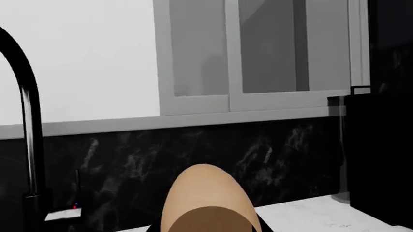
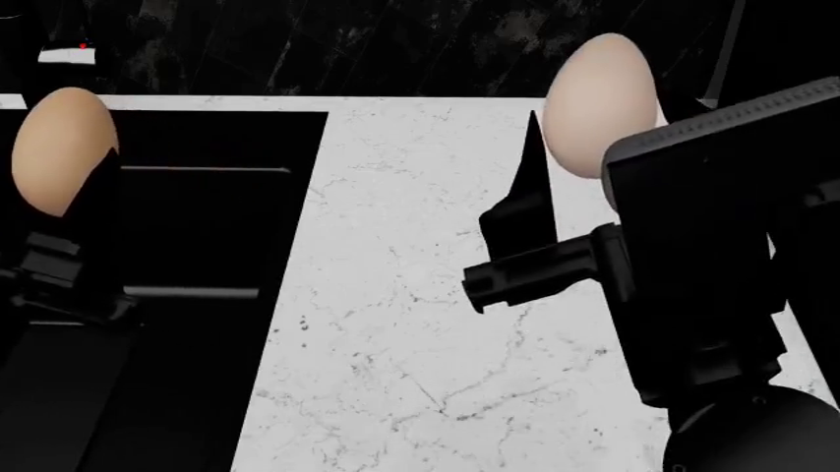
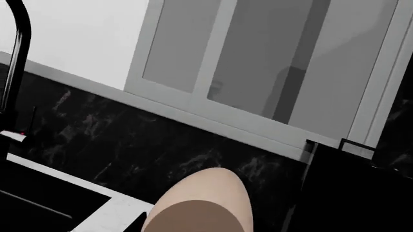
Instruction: Place the eggs and milk next to the bowl.
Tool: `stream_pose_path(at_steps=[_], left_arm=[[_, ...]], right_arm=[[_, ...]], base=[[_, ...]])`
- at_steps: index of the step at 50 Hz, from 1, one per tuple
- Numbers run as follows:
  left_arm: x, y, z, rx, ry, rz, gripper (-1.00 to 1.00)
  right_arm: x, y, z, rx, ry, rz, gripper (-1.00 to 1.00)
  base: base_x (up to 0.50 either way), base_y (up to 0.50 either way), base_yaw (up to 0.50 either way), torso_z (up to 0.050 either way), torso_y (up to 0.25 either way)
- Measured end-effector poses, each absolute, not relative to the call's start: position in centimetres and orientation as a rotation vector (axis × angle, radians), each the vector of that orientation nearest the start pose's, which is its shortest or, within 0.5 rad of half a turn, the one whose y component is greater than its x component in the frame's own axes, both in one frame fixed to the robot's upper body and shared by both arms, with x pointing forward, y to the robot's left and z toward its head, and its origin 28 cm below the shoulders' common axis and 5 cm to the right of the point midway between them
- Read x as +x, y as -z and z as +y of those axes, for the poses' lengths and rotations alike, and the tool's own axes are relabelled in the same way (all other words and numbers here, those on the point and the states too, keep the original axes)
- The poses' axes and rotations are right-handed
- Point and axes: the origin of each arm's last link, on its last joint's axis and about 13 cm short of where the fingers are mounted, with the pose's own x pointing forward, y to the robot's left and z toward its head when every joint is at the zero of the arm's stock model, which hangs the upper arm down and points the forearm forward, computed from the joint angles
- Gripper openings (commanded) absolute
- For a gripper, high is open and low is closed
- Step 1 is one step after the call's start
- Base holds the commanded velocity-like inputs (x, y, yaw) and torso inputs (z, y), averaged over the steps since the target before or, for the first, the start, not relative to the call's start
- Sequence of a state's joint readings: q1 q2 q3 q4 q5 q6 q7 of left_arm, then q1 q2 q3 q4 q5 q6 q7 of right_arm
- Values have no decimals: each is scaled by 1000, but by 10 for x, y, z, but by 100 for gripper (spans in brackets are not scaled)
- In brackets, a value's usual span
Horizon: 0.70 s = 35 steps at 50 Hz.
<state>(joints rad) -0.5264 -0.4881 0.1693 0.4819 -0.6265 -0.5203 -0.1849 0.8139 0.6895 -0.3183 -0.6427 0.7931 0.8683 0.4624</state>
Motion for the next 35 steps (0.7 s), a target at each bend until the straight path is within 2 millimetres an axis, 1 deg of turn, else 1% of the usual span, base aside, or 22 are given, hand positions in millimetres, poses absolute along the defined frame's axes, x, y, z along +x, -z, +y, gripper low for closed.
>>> stream_pose_path(at_steps=[6,16,35], left_arm=[[260,-203,241,12,238,-339,-100],[259,-204,241,4,229,-353,-100],[259,-203,243,-13,216,-363,-100]], right_arm=[[247,-254,-133,-293,-145,-300,-100],[248,-250,-131,-288,-149,-304,-100],[250,-244,-130,-301,-139,-280,-100]], base=[[0,0,0,0,0],[0,0,0,0,0],[0,500,0,0,0]])
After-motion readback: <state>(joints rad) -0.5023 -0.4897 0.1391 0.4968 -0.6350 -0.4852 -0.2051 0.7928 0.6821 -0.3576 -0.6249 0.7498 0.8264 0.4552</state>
